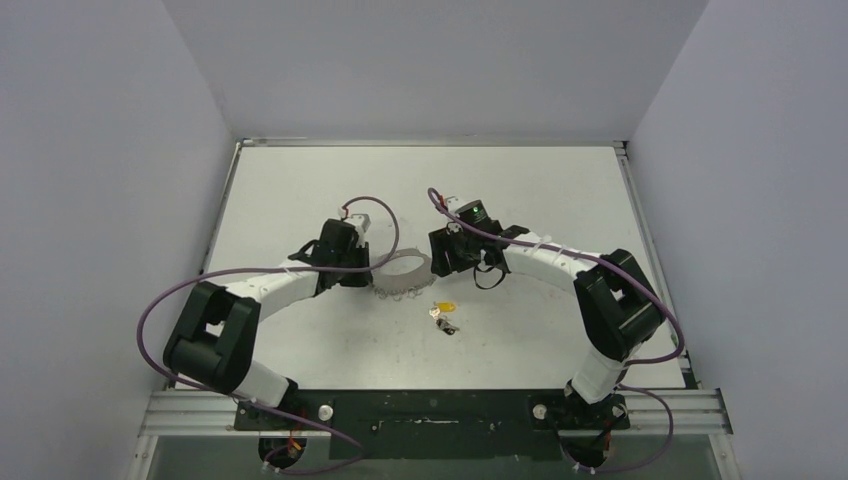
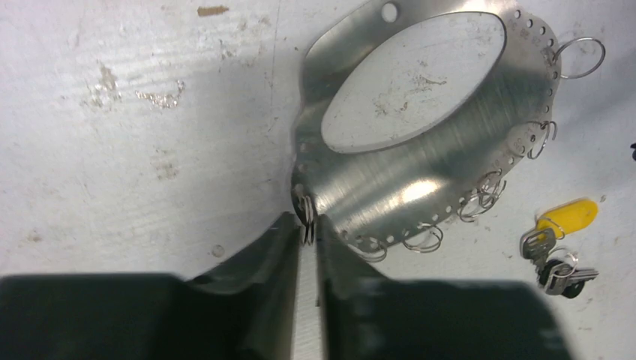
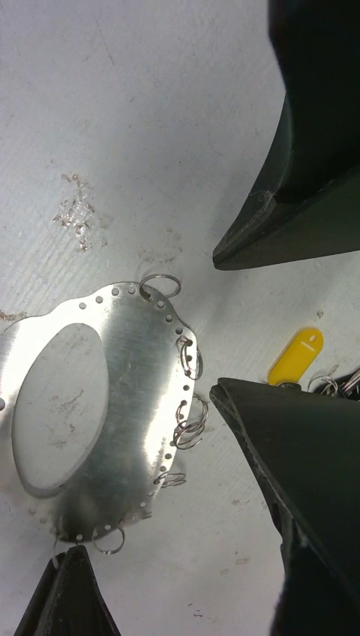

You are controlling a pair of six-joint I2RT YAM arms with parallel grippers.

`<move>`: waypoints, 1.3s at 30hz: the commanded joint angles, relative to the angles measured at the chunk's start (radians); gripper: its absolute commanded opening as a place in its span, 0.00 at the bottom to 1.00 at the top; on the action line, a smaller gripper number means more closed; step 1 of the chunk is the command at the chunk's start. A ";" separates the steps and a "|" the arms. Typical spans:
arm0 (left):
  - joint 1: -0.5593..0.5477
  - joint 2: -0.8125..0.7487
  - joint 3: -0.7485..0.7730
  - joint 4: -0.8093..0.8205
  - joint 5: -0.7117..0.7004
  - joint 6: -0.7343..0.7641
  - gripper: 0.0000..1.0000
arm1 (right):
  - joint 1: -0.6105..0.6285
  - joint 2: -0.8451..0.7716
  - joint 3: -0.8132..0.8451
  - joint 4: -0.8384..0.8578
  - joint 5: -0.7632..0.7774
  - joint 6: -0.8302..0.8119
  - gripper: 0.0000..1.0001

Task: Put the keys on the keyring

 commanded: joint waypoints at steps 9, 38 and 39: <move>-0.004 -0.086 0.032 -0.018 -0.126 -0.003 0.54 | 0.016 -0.003 0.036 0.023 0.040 0.001 0.56; -0.004 0.026 0.029 0.105 0.014 0.131 0.26 | 0.038 0.029 0.077 -0.014 0.039 -0.021 0.56; -0.004 0.027 0.029 0.105 0.013 0.132 0.23 | 0.038 0.031 0.077 -0.015 0.038 -0.022 0.56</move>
